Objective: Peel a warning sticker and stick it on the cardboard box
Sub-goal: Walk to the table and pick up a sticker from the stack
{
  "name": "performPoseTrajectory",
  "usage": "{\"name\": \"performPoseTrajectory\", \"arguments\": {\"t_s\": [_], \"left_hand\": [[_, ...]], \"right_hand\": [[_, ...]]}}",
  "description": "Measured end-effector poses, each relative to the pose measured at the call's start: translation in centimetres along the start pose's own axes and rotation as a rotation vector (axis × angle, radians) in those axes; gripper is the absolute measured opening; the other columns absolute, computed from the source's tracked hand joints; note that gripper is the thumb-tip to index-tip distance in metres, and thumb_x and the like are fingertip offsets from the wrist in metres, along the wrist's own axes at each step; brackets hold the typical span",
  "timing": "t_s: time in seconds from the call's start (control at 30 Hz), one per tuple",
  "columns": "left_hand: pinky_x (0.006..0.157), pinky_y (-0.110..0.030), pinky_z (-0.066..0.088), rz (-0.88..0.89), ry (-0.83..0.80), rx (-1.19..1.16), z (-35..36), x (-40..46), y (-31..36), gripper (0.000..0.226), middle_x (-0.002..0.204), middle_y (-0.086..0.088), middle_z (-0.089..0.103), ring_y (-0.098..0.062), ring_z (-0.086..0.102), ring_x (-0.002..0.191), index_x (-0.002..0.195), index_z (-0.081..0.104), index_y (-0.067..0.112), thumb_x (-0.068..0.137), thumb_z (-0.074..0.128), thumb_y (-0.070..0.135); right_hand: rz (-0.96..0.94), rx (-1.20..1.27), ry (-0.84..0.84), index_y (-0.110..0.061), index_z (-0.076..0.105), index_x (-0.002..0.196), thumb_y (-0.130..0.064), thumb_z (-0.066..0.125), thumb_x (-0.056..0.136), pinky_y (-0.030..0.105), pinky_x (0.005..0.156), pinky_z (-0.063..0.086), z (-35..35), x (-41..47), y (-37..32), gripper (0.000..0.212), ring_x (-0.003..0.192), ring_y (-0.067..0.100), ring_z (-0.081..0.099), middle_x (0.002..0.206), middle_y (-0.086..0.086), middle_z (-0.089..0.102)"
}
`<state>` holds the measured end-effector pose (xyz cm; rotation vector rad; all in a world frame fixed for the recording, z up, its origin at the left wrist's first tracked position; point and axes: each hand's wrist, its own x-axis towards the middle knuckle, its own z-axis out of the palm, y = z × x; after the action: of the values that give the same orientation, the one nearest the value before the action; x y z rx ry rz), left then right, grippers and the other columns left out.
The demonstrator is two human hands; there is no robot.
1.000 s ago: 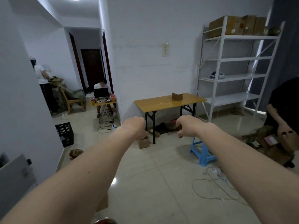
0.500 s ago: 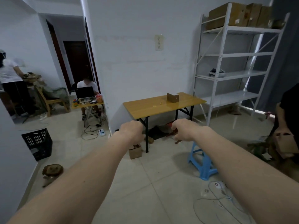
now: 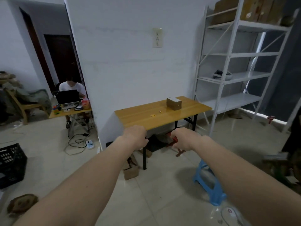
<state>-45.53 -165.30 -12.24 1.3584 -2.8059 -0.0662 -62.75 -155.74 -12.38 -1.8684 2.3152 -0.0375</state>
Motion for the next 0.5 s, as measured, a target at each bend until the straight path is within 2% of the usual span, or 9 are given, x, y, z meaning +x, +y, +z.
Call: {"name": "performPoseTrajectory", "arguments": {"t_s": [0.07, 0.1, 0.13, 0.17, 0.2, 0.27, 0.37, 0.43, 0.5], "left_hand": [[0.081, -0.039, 0.055, 0.025, -0.015, -0.01, 0.8, 3.6, 0.0, 0.028, 0.103, -0.007, 0.066, -0.026, 0.063, 0.093, 0.104, 0.065, 0.012, 0.09, 0.053, 0.034], [0.083, -0.04, 0.055, 0.028, -0.02, -0.02, 1.2, 5.3, -0.2, 0.029, 0.105, -0.007, 0.066, -0.027, 0.062, 0.094, 0.105, 0.065, 0.012, 0.09, 0.054, 0.034], [0.084, -0.041, 0.055, 0.029, -0.024, -0.024, 1.5, 7.1, -0.4, 0.028, 0.105, -0.007, 0.066, -0.027, 0.062, 0.095, 0.104, 0.065, 0.012, 0.09, 0.054, 0.034], [0.084, -0.041, 0.055, 0.028, -0.03, -0.023, 1.9, 8.9, -0.6, 0.028, 0.105, -0.007, 0.066, -0.027, 0.063, 0.095, 0.102, 0.066, 0.012, 0.089, 0.054, 0.034], [0.085, -0.04, 0.055, 0.026, -0.043, -0.018, 2.3, 10.7, -0.9, 0.027, 0.103, -0.006, 0.066, -0.027, 0.063, 0.094, 0.098, 0.066, 0.012, 0.089, 0.054, 0.034], [0.082, -0.037, 0.052, 0.019, -0.066, -0.001, 3.0, 14.5, -1.0, 0.022, 0.096, -0.003, 0.06, -0.026, 0.062, 0.09, 0.088, 0.061, 0.014, 0.09, 0.053, 0.035], [0.078, -0.036, 0.051, 0.01, -0.073, 0.02, 3.2, 20.5, -0.3, 0.028, 0.098, -0.005, 0.06, -0.025, 0.058, 0.086, 0.1, 0.064, 0.011, 0.091, 0.052, 0.034], [0.078, -0.036, 0.051, 0.013, -0.058, 0.025, 2.8, 25.2, 0.7, 0.031, 0.107, -0.007, 0.063, -0.026, 0.061, 0.094, 0.107, 0.064, 0.01, 0.091, 0.051, 0.033], [0.074, -0.036, 0.049, 0.008, -0.025, 0.019, 2.0, 30.3, 2.1, 0.028, 0.106, -0.007, 0.063, -0.028, 0.062, 0.101, 0.103, 0.063, 0.011, 0.091, 0.052, 0.033]], "right_hand": [[0.014, -0.002, 0.002, -0.02, 0.052, 0.094, -0.024, 0.063, 0.085, 0.022, 0.059, 0.036, -0.2, 3.2, 1.2, 0.014, 0.085, 0.019, 0.05, 0.098, 0.001, 0.051], [0.027, 0.01, 0.015, -0.022, 0.049, 0.085, -0.023, 0.063, 0.084, 0.022, 0.056, 0.033, -0.3, 4.9, 1.9, 0.014, 0.078, 0.017, 0.047, 0.09, -0.002, 0.047], [0.031, 0.012, 0.013, -0.02, 0.052, 0.086, -0.023, 0.063, 0.084, 0.023, 0.058, 0.036, -0.4, 6.5, 2.5, 0.011, 0.076, 0.016, 0.047, 0.088, -0.002, 0.047], [0.024, 0.017, 0.009, -0.017, 0.057, 0.096, -0.024, 0.063, 0.085, 0.026, 0.066, 0.042, -0.5, 8.1, 3.1, 0.015, 0.082, 0.018, 0.051, 0.094, 0.0, 0.05], [0.018, 0.022, 0.003, -0.013, 0.057, 0.112, -0.025, 0.064, 0.085, 0.031, 0.075, 0.047, -0.5, 10.0, 3.8, 0.03, 0.093, 0.021, 0.055, 0.105, 0.003, 0.055], [0.023, 0.025, -0.007, -0.012, 0.052, 0.127, -0.027, 0.064, 0.085, 0.038, 0.087, 0.05, -0.5, 13.5, 5.4, 0.046, 0.107, 0.026, 0.055, 0.122, 0.007, 0.056], [0.026, 0.042, -0.027, -0.01, 0.051, 0.129, -0.027, 0.063, 0.086, 0.042, 0.093, 0.049, -0.9, 18.7, 8.7, 0.048, 0.114, 0.029, 0.054, 0.129, 0.01, 0.056], [0.024, 0.042, -0.028, -0.007, 0.051, 0.128, -0.026, 0.062, 0.087, 0.043, 0.095, 0.048, -1.8, 22.1, 11.2, 0.046, 0.115, 0.031, 0.054, 0.131, 0.013, 0.055], [0.025, 0.036, -0.031, -0.01, 0.048, 0.132, -0.026, 0.06, 0.089, 0.039, 0.097, 0.047, -3.1, 25.5, 14.0, 0.048, 0.12, 0.029, 0.051, 0.136, 0.009, 0.051]]}}
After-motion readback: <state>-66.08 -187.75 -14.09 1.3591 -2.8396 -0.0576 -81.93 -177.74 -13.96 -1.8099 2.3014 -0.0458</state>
